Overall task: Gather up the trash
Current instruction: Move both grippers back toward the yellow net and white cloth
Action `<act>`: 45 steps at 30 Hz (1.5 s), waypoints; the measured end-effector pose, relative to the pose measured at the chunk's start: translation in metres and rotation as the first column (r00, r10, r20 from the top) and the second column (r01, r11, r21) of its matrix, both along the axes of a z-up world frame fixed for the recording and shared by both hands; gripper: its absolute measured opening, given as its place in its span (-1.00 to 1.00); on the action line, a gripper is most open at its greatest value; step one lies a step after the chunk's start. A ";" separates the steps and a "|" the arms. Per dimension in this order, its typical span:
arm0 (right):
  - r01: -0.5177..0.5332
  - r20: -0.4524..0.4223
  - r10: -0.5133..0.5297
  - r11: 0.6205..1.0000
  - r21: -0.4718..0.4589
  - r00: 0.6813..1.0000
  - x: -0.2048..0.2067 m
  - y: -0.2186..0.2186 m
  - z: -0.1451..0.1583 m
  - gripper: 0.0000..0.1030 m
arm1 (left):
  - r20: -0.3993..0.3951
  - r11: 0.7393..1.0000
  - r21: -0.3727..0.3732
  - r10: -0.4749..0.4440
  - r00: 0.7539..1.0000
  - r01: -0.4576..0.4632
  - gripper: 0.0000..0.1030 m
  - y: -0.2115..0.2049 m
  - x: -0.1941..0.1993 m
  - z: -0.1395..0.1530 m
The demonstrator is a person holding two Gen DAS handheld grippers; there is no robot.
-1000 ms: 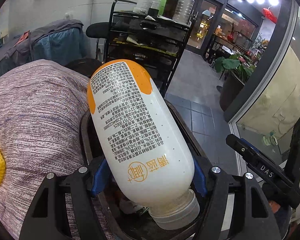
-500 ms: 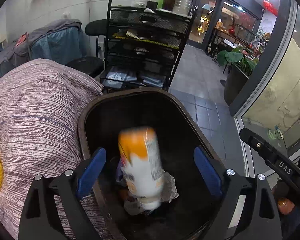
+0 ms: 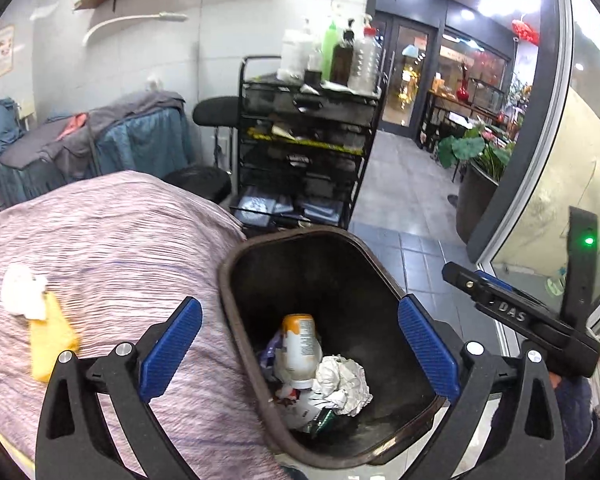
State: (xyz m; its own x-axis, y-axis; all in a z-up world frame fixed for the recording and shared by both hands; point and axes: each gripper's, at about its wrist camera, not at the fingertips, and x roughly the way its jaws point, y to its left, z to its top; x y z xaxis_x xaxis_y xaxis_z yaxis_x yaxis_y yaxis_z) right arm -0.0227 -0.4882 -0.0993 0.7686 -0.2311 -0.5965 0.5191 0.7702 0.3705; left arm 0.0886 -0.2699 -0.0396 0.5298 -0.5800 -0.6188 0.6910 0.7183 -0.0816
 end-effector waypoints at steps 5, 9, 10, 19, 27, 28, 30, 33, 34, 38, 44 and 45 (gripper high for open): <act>-0.064 0.013 0.064 0.998 -0.008 0.998 0.016 0.021 0.006 0.46 | 0.042 0.999 -0.005 0.038 0.998 -0.038 0.88 0.025 -0.004 0.012; -0.124 0.021 0.124 0.992 -0.014 0.992 0.031 0.041 0.011 0.46 | 0.044 0.997 -0.019 0.081 0.996 -0.080 0.88 0.048 -0.001 0.018; -0.139 0.022 0.139 0.990 -0.015 0.990 0.034 0.045 0.012 0.47 | 0.046 0.996 -0.019 0.093 0.995 -0.092 0.88 0.053 0.001 0.019; -0.311 0.033 0.312 0.950 -0.034 0.949 0.071 0.101 0.026 0.47 | 0.061 0.974 -0.047 0.223 0.973 -0.220 0.88 0.110 0.017 0.029; -0.478 0.027 0.480 0.876 -0.062 0.877 0.109 0.161 0.037 0.47 | 0.065 0.931 -0.032 0.364 0.929 -0.363 0.88 0.171 0.035 0.025; -0.495 0.025 0.498 0.866 -0.066 0.867 0.113 0.167 0.038 0.47 | 0.066 0.924 -0.030 0.383 0.921 -0.382 0.88 0.178 0.038 0.025; -0.536 0.017 0.538 0.841 -0.073 0.843 0.122 0.183 0.040 0.47 | 0.072 0.908 -0.015 0.420 0.905 -0.420 0.88 0.196 0.043 0.022; -0.593 -0.005 0.595 0.801 -0.082 0.804 0.137 0.206 0.041 0.47 | 0.067 0.887 0.005 0.461 0.885 -0.462 0.88 0.218 0.053 0.017; -0.616 -0.016 0.617 0.783 -0.088 0.787 0.142 0.216 0.042 0.47 | 0.062 0.879 0.011 0.474 0.878 -0.476 0.88 0.226 0.056 0.015; -0.683 -0.056 0.682 0.723 -0.099 0.730 0.161 0.245 0.043 0.47 | 0.031 0.846 0.021 0.531 0.847 -0.532 0.88 0.262 0.069 0.007; -0.761 -0.166 0.742 0.631 -0.152 0.649 0.190 0.287 0.044 0.47 | -0.020 0.815 0.030 0.579 0.815 -0.578 0.88 0.301 0.084 0.000; -0.774 -0.191 0.750 0.612 -0.163 0.633 0.196 0.293 0.043 0.47 | -0.030 0.814 0.033 0.581 0.814 -0.580 0.88 0.306 0.087 -0.001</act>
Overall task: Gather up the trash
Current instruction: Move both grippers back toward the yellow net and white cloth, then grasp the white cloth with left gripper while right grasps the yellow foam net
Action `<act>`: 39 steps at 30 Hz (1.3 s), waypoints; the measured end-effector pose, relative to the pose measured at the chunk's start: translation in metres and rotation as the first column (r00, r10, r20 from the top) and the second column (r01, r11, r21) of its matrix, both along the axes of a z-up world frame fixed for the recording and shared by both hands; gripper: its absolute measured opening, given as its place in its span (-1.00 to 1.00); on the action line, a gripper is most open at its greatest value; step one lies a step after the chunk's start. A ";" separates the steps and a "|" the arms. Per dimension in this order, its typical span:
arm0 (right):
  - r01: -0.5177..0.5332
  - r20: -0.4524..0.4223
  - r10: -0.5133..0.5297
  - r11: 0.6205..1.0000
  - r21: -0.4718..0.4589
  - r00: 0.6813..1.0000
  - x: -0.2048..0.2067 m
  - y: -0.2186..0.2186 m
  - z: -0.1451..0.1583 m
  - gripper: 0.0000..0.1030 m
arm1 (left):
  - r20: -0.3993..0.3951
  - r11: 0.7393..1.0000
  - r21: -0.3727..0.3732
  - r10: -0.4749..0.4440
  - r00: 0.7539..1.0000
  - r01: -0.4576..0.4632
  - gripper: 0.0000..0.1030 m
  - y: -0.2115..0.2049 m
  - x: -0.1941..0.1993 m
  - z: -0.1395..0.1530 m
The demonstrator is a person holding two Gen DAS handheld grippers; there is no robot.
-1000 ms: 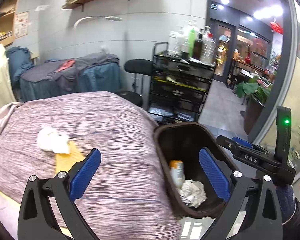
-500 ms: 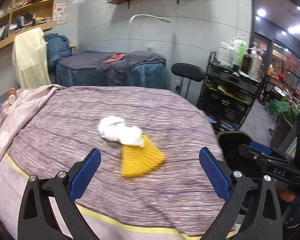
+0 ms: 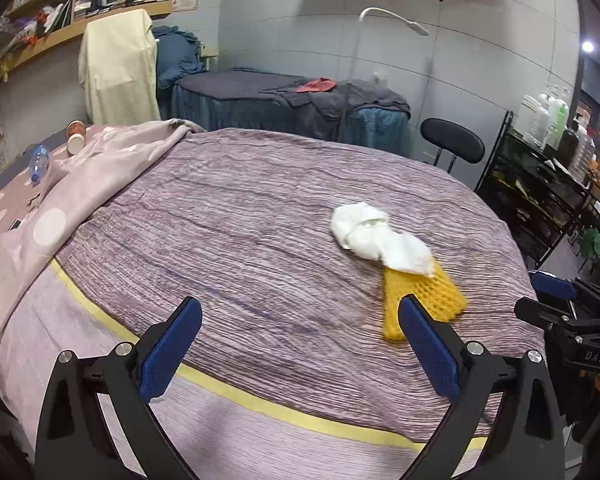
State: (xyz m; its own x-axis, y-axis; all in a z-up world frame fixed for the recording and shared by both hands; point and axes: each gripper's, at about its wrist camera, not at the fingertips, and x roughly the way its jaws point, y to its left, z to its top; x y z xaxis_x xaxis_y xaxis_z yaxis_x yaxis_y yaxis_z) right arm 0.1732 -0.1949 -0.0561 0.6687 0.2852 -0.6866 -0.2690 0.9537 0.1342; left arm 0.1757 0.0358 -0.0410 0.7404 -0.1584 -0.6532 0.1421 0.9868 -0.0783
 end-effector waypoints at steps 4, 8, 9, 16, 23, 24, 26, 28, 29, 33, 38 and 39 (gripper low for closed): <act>-0.090 -0.072 0.084 0.991 -0.095 0.994 0.027 0.030 -0.009 0.47 | -0.036 1.000 -0.017 0.000 0.999 -0.001 0.88 0.007 0.012 -0.007; -0.137 -0.170 0.112 0.980 -0.144 0.979 0.055 0.050 -0.026 0.40 | -0.054 1.000 -0.024 -0.009 0.999 0.007 0.87 0.007 0.023 -0.012; -0.143 -0.202 0.110 0.977 -0.156 0.973 0.064 0.055 -0.032 0.36 | -0.058 1.000 -0.026 -0.015 0.998 0.014 0.87 0.005 0.025 -0.013; -0.161 -0.285 0.117 0.977 -0.138 0.952 0.093 0.065 -0.059 -0.63 | -0.076 0.998 -0.007 -0.057 0.995 0.057 0.86 -0.011 0.046 -0.018; -0.121 -0.196 0.102 0.989 -0.085 0.975 0.066 0.045 -0.036 -0.66 | -0.114 0.994 -0.025 -0.113 0.987 0.111 0.83 -0.037 0.082 -0.023; -0.111 -0.186 0.095 0.991 -0.080 0.978 0.062 0.041 -0.032 -0.66 | -0.123 0.993 -0.034 -0.120 0.985 0.117 0.83 -0.041 0.088 -0.024; -0.087 -0.159 0.075 0.994 -0.072 0.984 0.051 0.032 -0.024 -0.66 | -0.144 0.991 -0.036 -0.134 0.980 0.130 0.83 -0.053 0.103 -0.029; -0.062 -0.135 0.055 0.997 -0.045 0.989 0.041 0.024 -0.016 -0.66 | -0.161 0.992 -0.014 -0.127 0.979 0.127 0.79 -0.064 0.116 -0.036; -0.050 -0.125 0.046 0.998 -0.031 0.991 0.037 0.020 -0.014 -0.66 | -0.172 0.991 -0.008 -0.131 0.976 0.132 0.77 -0.069 0.122 -0.039; 0.015 -0.095 -0.014 1.000 0.015 0.995 0.020 0.000 -0.006 -0.66 | -0.218 0.989 0.026 -0.135 0.966 0.145 0.40 -0.086 0.138 -0.052; 0.083 -0.092 -0.078 0.995 0.052 0.993 0.009 -0.018 -0.009 -0.66 | -0.200 0.983 0.082 -0.146 0.969 0.165 -0.23 -0.098 0.133 -0.052; 0.097 -0.088 -0.091 0.993 0.064 0.992 0.006 -0.023 -0.008 -0.66 | -0.198 0.982 0.079 -0.150 0.969 0.169 -0.46 -0.098 0.132 -0.051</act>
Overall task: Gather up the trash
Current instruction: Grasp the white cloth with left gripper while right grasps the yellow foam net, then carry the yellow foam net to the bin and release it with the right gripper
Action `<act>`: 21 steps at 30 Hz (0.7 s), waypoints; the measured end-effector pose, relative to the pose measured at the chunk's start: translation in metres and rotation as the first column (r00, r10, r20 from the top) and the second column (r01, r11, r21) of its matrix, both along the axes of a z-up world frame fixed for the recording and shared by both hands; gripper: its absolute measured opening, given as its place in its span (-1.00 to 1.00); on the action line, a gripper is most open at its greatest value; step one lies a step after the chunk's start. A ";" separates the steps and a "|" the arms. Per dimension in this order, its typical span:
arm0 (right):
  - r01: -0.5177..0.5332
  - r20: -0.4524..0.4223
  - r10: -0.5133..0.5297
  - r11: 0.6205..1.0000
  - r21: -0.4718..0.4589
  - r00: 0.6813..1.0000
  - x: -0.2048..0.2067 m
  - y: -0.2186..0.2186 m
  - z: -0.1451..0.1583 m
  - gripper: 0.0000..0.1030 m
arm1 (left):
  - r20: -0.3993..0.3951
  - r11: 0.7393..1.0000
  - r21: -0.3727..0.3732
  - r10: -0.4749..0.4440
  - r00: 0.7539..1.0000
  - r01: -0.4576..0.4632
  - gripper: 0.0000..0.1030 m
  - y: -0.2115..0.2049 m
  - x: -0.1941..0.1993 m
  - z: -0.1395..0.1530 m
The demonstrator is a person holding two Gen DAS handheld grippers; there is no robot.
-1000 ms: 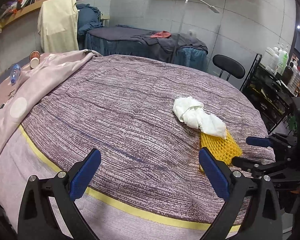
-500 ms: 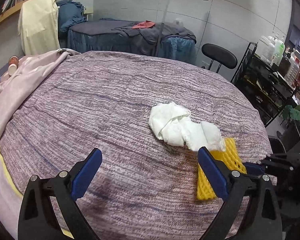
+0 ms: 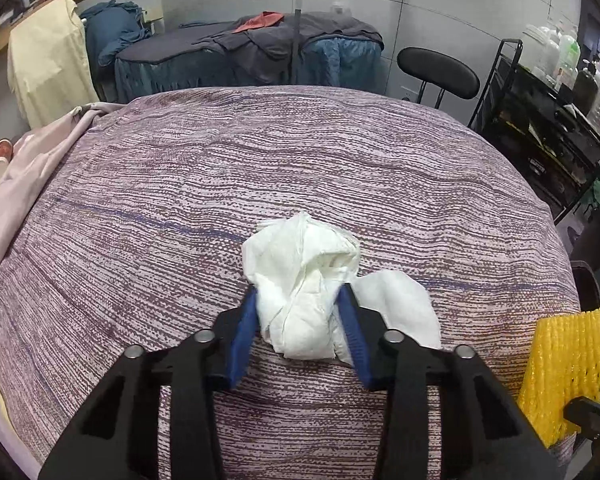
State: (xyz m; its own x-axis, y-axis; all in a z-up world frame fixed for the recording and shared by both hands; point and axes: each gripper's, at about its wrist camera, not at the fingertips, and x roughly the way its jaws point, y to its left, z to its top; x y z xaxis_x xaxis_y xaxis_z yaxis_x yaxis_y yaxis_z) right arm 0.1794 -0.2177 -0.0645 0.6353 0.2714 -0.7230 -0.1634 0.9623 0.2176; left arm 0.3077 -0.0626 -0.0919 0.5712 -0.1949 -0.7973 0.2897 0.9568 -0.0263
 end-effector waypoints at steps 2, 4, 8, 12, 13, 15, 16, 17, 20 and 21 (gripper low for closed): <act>0.019 0.010 -0.019 1.000 0.009 1.000 -0.004 -0.004 0.000 -0.66 | -0.003 1.000 -0.010 -0.009 1.000 0.009 -0.63 0.000 -0.004 0.002; 0.036 0.028 -0.036 0.999 0.021 0.999 -0.010 -0.009 0.002 -0.66 | 0.001 1.000 -0.027 -0.005 1.000 0.005 -0.68 0.002 -0.008 0.004; 0.055 0.054 -0.057 0.998 0.041 0.997 -0.012 -0.017 0.004 -0.66 | 0.009 0.999 -0.054 0.006 1.000 -0.005 -0.70 0.006 -0.018 0.010; 0.065 0.069 -0.070 0.996 0.066 0.995 -0.020 -0.027 0.007 -0.66 | 0.048 0.997 -0.075 0.027 0.999 -0.023 -0.70 0.011 -0.035 0.022; 0.067 0.075 -0.073 0.995 0.074 0.995 -0.023 -0.029 0.007 -0.66 | 0.053 0.996 -0.083 0.030 0.998 -0.025 -0.70 0.012 -0.038 0.024; 0.067 0.081 -0.074 0.994 0.082 0.994 -0.028 -0.032 0.008 -0.66 | 0.068 0.994 -0.102 0.038 0.997 -0.031 -0.70 0.016 -0.048 0.031; 0.068 0.085 -0.075 0.994 0.086 0.993 -0.030 -0.034 0.008 -0.66 | 0.079 0.994 -0.106 0.042 0.996 -0.033 -0.70 0.016 -0.053 0.035; 0.069 0.091 -0.077 0.993 0.091 0.993 -0.033 -0.035 0.009 -0.66 | 0.089 0.994 -0.108 0.044 0.995 -0.034 -0.70 0.017 -0.057 0.037; 0.075 0.101 -0.086 0.991 0.108 0.991 -0.039 -0.042 0.009 -0.66 | 0.113 0.991 -0.131 0.048 0.992 -0.033 -0.70 0.018 -0.070 0.047; 0.078 0.101 -0.089 0.991 0.111 0.991 -0.041 -0.044 0.009 -0.66 | 0.119 0.989 -0.142 0.049 0.992 -0.032 -0.70 0.019 -0.076 0.050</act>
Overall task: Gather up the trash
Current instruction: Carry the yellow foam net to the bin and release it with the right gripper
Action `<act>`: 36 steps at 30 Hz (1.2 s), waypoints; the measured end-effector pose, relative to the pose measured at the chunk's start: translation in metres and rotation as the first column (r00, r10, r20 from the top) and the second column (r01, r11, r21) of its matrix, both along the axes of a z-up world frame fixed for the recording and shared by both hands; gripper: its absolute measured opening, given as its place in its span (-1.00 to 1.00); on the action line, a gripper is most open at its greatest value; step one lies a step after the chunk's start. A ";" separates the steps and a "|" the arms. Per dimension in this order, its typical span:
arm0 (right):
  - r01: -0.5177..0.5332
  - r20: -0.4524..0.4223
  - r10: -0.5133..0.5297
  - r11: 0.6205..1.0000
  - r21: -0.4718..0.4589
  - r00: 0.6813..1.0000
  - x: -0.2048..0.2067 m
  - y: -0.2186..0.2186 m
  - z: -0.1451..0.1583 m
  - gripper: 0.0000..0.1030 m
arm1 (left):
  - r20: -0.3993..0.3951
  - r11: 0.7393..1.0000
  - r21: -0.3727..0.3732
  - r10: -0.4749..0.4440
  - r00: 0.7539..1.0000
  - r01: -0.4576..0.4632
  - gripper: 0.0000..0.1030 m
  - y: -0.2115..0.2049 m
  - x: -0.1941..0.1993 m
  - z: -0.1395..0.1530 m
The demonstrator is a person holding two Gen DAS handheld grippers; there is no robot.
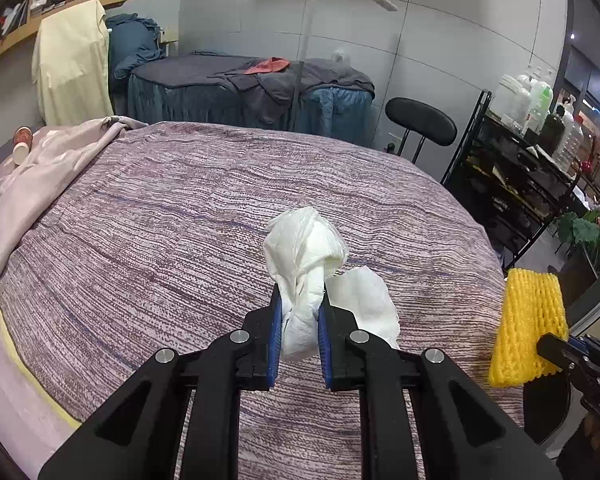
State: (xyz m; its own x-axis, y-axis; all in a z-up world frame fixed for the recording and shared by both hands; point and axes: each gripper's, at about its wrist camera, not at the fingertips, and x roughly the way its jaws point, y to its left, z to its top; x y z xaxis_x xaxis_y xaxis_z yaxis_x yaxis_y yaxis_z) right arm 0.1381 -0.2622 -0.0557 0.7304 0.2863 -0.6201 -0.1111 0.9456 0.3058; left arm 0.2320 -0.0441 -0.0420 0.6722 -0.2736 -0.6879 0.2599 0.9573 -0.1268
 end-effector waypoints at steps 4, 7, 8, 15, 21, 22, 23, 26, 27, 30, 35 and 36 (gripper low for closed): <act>0.018 0.010 -0.018 1.000 0.014 1.000 -0.009 -0.011 0.000 -0.66 | 0.031 1.000 -0.024 -0.004 1.000 0.005 -0.70 -0.002 -0.019 0.009; 0.039 0.021 -0.039 0.999 0.026 0.999 -0.017 -0.020 0.001 -0.66 | 0.053 0.999 -0.035 -0.015 0.998 0.016 -0.70 -0.006 -0.033 0.015; 0.046 0.024 -0.046 0.999 0.028 0.999 -0.019 -0.023 0.001 -0.66 | 0.064 0.999 -0.036 -0.018 0.998 0.021 -0.70 -0.008 -0.039 0.018; 0.101 0.042 -0.103 0.994 0.047 0.994 -0.041 -0.049 0.002 -0.66 | 0.115 0.997 -0.049 -0.060 0.992 0.066 -0.70 -0.025 -0.066 0.033; 0.151 0.046 -0.154 0.987 0.057 0.987 -0.059 -0.070 0.002 -0.66 | 0.143 0.991 -0.060 -0.108 0.984 0.118 -0.70 -0.046 -0.087 0.039; 0.161 0.045 -0.164 0.985 0.059 0.985 -0.062 -0.074 0.001 -0.66 | 0.146 0.990 -0.062 -0.114 0.983 0.124 -0.70 -0.049 -0.090 0.040; 0.171 0.043 -0.173 0.984 0.059 0.984 -0.065 -0.078 0.000 -0.66 | 0.148 0.989 -0.066 -0.122 0.981 0.133 -0.70 -0.052 -0.093 0.040; 0.194 0.039 -0.196 0.979 0.060 0.980 -0.071 -0.088 -0.003 -0.66 | 0.150 0.985 -0.068 -0.148 0.978 0.160 -0.70 -0.063 -0.099 0.040; 0.204 0.036 -0.206 0.977 0.059 0.978 -0.074 -0.092 -0.004 -0.66 | 0.150 0.983 -0.069 -0.158 0.976 0.170 -0.70 -0.068 -0.101 0.040; 0.229 0.025 -0.231 0.972 0.055 0.973 -0.078 -0.101 -0.007 -0.66 | 0.151 0.978 -0.070 -0.183 0.971 0.195 -0.70 -0.078 -0.106 0.039; 0.281 0.002 -0.281 0.959 0.047 0.960 -0.090 -0.118 -0.017 -0.66 | 0.144 0.970 -0.068 -0.221 0.965 0.232 -0.70 -0.095 -0.111 0.036; 0.290 -0.003 -0.290 0.956 0.046 0.957 -0.091 -0.121 -0.020 -0.66 | 0.142 0.969 -0.067 -0.227 0.963 0.238 -0.70 -0.098 -0.112 0.036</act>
